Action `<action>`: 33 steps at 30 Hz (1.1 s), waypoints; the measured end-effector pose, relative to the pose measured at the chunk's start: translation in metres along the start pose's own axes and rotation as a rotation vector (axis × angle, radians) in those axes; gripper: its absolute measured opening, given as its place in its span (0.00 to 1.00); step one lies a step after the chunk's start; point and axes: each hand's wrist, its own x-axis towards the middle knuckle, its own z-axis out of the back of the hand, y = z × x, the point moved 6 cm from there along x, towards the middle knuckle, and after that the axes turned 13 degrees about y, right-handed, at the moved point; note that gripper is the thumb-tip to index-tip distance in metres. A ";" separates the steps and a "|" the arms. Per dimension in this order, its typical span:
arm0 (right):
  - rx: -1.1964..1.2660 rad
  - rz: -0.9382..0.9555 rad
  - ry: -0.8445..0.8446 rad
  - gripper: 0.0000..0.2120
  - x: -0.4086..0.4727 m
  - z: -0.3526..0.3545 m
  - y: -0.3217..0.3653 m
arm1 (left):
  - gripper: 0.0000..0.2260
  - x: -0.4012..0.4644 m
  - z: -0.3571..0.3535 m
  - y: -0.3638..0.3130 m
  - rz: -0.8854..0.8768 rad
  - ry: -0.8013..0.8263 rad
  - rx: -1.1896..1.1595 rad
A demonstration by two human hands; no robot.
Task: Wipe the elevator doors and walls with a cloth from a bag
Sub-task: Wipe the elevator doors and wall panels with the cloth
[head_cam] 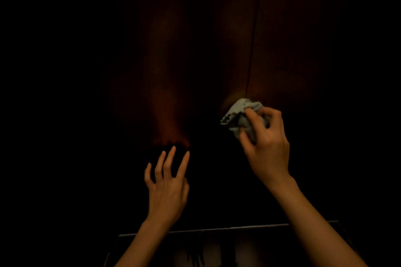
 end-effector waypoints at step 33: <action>-0.202 0.071 0.103 0.20 0.422 0.430 0.219 | 0.33 0.288 0.650 0.017 -0.122 -0.150 -0.007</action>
